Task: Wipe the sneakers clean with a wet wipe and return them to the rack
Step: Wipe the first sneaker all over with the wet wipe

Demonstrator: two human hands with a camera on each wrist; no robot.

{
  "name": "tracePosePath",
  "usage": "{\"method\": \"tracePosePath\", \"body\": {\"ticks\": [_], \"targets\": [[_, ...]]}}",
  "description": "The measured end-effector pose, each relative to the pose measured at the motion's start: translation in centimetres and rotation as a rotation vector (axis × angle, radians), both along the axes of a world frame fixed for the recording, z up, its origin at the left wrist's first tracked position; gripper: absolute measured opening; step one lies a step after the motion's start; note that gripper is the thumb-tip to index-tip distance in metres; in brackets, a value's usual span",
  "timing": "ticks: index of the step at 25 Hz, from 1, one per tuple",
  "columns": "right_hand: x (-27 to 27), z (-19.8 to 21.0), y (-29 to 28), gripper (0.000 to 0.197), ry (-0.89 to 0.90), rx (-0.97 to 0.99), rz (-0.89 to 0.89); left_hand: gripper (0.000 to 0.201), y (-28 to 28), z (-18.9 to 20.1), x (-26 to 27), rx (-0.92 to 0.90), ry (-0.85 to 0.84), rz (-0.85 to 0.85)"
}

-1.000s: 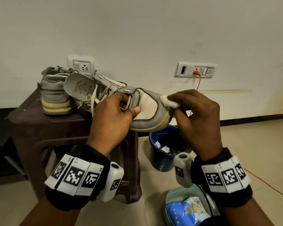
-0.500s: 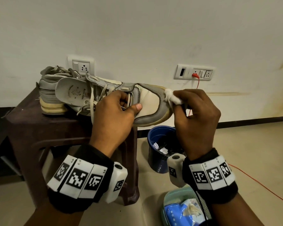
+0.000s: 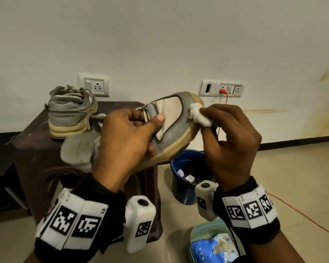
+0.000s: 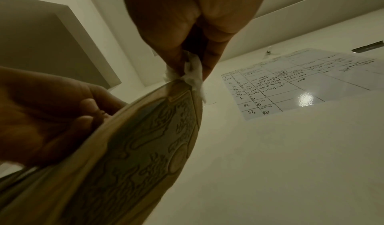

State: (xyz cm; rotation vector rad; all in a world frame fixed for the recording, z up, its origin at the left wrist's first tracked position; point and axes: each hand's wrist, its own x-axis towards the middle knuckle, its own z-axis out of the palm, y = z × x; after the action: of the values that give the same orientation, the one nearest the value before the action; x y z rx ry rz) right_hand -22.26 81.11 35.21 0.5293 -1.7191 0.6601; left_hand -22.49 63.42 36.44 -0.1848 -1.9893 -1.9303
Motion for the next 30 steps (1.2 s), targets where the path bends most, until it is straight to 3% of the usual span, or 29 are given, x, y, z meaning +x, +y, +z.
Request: {"method": "tracePosePath", "body": {"ticks": [5,7,14,22,27,30], "targets": [[-0.6,0.6,-0.1,0.013,-0.054,-0.092,0.014,0.021,-0.5,-1.1,0.8,0.077,-0.203,-0.241],[-1.8,-0.2,-0.1,0.014,-0.119,-0.057,0.012,0.033,-1.2,-1.9,0.4,0.076,-0.267,-0.305],[-2.6,-4.3,-2.8,0.019,-0.325,0.219,0.092,0.029,-3.3,-2.7,-1.3,0.210,-0.301,-0.110],[-4.3,-3.2,-2.8,0.016,-0.279,0.041,-0.001,0.041,-3.4,-4.6,-1.9,-0.033,-0.308,-0.170],[-3.2,-5.6,-5.4,0.025,-0.373,0.306,0.115,0.046,-4.0,-5.0,-2.6,0.012,-0.283,-0.044],[-3.8,-5.4,-5.7,0.026,-0.314,0.274,0.046,0.047,-4.1,-5.1,-2.6,-0.056,-0.273,-0.048]]}}
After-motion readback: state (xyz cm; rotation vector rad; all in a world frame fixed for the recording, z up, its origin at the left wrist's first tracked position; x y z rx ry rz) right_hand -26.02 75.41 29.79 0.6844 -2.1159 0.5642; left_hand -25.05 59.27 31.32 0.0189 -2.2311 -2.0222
